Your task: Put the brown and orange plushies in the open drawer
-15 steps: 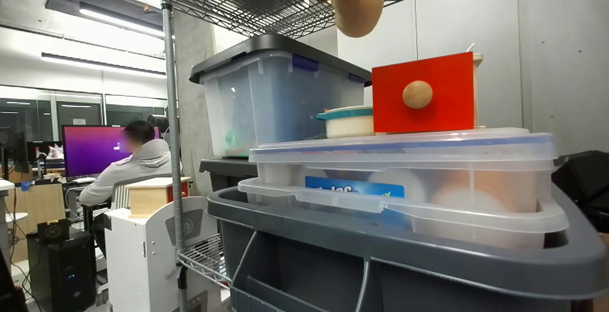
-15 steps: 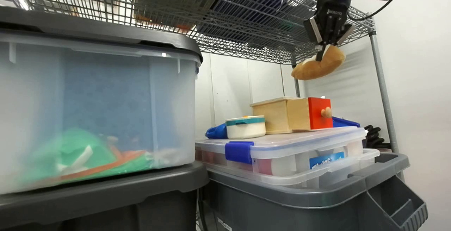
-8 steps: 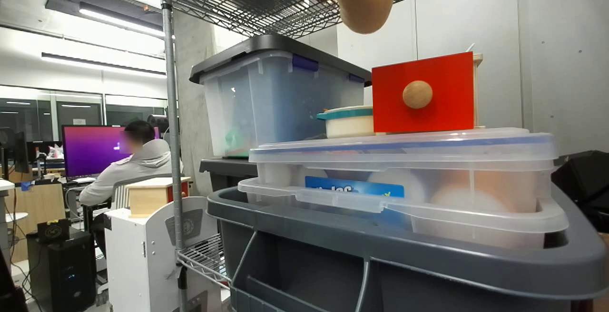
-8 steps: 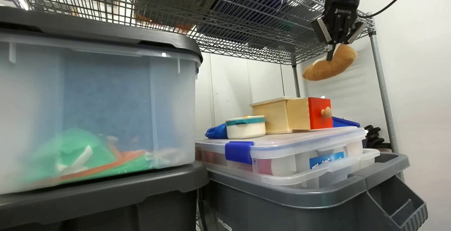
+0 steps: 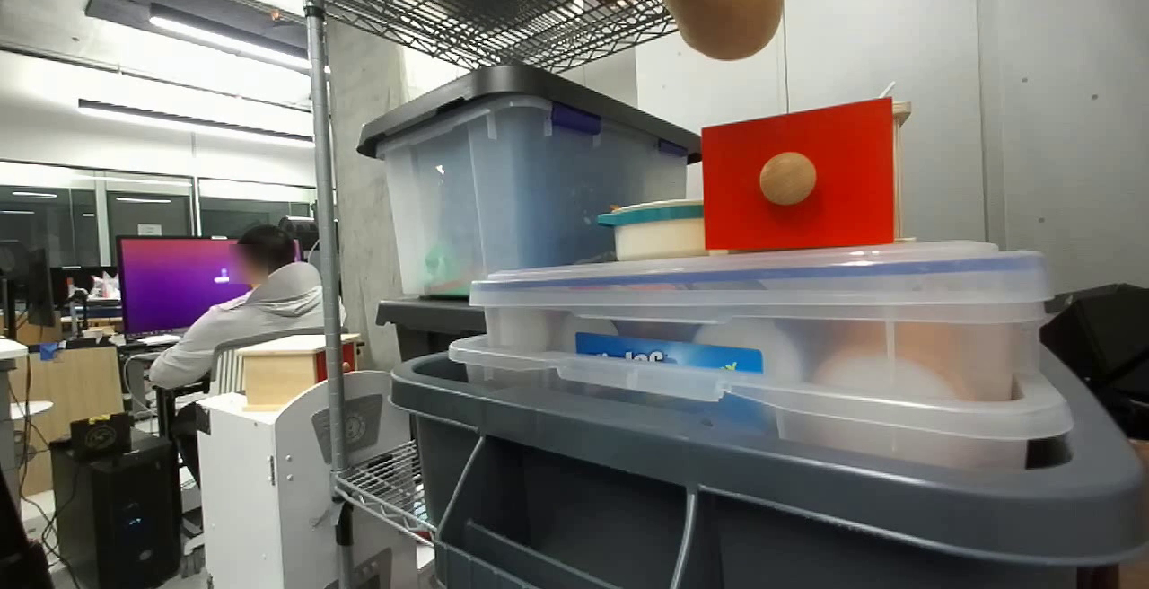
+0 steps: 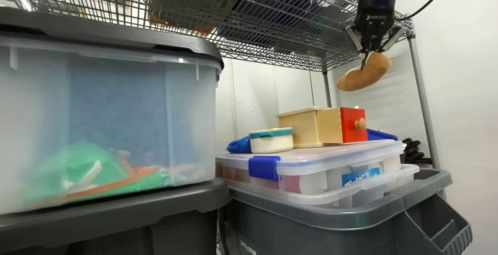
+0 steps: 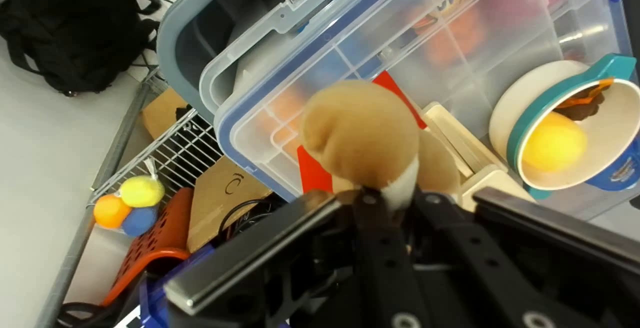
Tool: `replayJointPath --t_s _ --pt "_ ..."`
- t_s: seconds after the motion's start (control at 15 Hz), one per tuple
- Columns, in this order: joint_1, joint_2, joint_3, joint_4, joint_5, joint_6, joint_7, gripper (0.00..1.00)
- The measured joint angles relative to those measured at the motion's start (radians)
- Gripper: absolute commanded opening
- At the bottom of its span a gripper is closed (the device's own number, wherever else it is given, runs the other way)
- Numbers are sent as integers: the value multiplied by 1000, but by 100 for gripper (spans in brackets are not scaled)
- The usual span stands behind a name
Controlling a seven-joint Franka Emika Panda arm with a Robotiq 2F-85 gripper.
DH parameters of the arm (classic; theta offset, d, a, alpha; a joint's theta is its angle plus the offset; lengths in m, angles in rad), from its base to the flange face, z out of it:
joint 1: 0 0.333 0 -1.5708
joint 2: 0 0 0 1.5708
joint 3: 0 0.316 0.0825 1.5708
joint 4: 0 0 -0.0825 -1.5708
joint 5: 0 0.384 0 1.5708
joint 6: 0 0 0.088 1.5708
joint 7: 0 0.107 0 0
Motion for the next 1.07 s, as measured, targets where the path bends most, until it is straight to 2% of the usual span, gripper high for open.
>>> replayJointPath --t_s 0.33,0.53,0.73,1.07 --pt "0 16 11 1 0 13 109 3" --pt "0 17 11 1 0 14 123 3" --pt "0 17 11 0 0 10 89 3" --pt "0 18 4 1 -11 -21 -40 3"
